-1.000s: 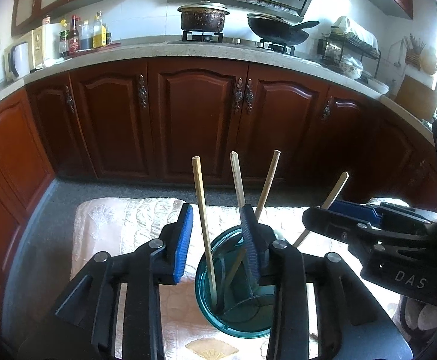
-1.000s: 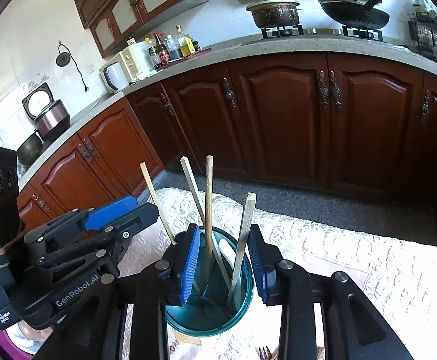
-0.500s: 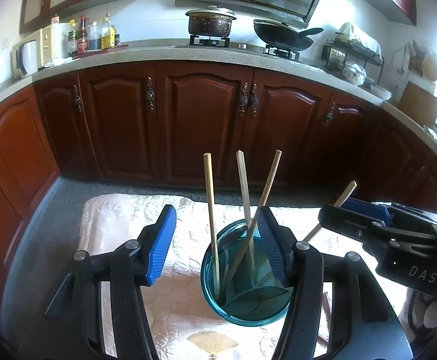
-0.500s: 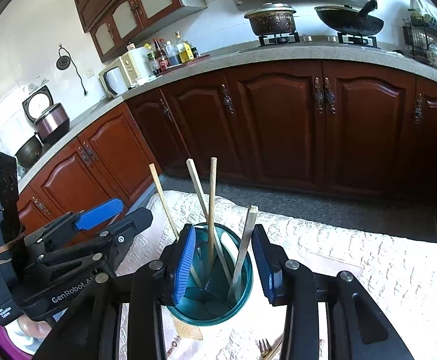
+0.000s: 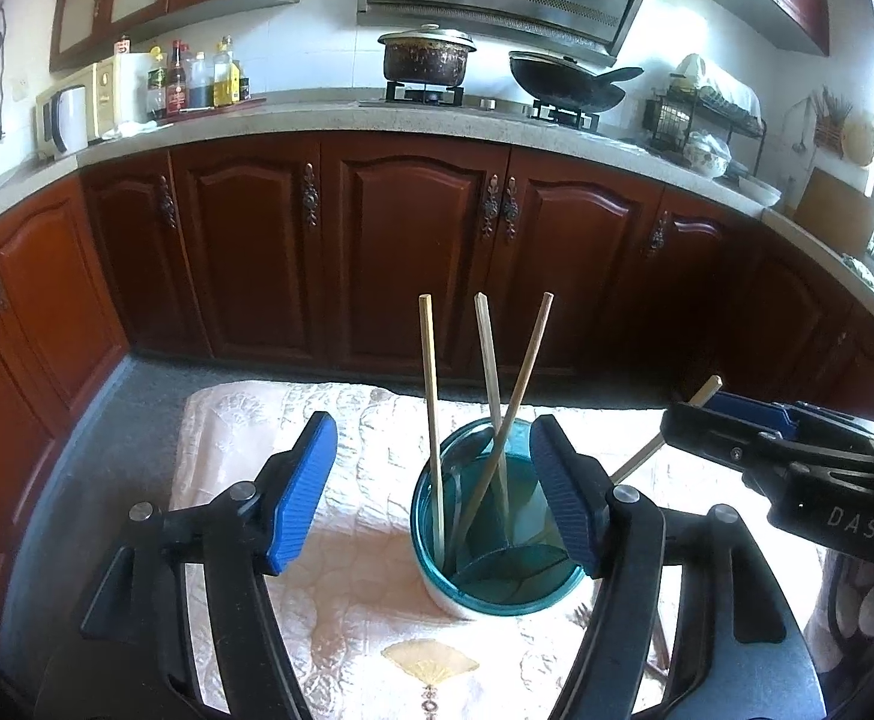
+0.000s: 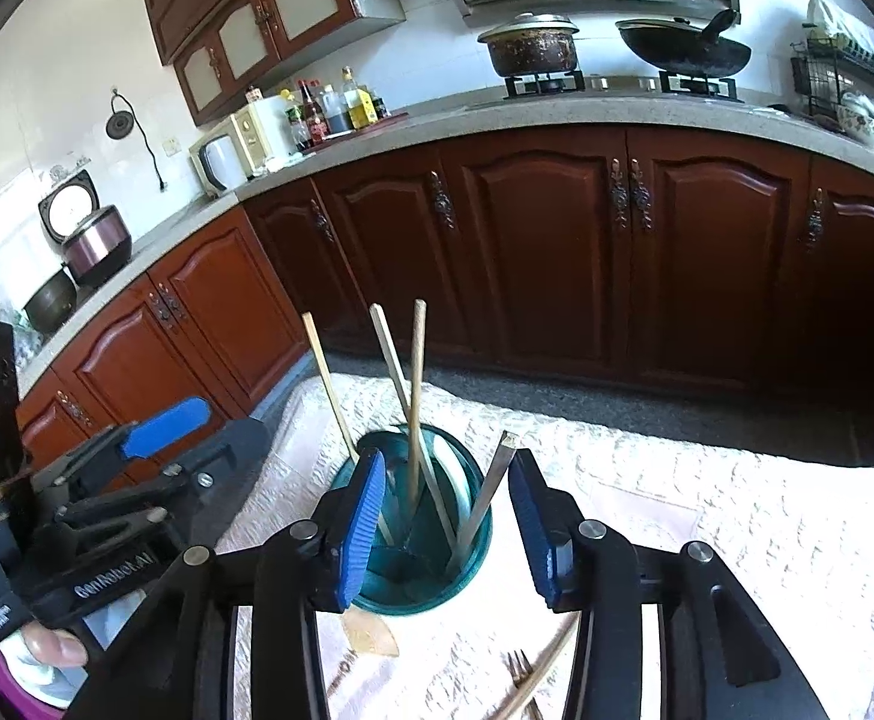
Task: Organize utensils
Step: 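Open both tools to release the chopsticks into the holder, then move both open tools back over the remaining chopsticks and forks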
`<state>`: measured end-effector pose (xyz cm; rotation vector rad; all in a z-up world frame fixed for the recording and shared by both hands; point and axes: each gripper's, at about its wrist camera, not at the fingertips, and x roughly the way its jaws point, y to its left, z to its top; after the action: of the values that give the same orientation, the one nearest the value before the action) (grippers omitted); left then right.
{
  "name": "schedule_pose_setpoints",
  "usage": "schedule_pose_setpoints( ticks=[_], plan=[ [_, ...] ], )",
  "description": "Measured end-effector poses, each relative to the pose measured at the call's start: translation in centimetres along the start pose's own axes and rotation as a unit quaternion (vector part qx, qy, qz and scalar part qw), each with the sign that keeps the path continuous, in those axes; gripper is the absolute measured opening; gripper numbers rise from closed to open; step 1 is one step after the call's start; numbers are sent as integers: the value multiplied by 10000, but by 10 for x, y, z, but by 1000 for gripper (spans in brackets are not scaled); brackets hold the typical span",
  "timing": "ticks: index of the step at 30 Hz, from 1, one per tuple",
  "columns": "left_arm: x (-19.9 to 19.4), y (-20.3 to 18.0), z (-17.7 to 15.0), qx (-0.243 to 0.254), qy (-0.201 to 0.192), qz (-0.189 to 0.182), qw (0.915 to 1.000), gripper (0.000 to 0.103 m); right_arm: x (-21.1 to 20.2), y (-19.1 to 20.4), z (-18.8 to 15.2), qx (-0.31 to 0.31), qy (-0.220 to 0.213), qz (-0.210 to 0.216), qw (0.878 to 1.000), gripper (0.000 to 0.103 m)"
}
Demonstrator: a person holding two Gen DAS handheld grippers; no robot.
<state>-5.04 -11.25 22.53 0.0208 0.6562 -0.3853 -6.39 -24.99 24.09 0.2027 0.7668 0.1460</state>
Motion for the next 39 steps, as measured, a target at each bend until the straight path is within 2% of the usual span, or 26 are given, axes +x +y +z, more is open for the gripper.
schedule_pose_setpoints(
  ticks=[10, 26, 33, 39],
  plan=[
    [-14, 3, -8, -37, 3, -10, 10000, 68, -9, -13, -16, 109, 178, -177, 9996, 42],
    [-32, -16, -29, 194, 21, -55, 9998, 68, -33, -13, -44, 92, 239, -185, 9995, 42],
    [-33, -25, -51, 283, 172, -189, 9993, 68, -36, -33, -73, 238, 449, -314, 9982, 43],
    [-24, -33, -81, 401, 467, -358, 9975, 68, -32, -67, -116, 575, 795, -492, 9940, 45]
  ],
)
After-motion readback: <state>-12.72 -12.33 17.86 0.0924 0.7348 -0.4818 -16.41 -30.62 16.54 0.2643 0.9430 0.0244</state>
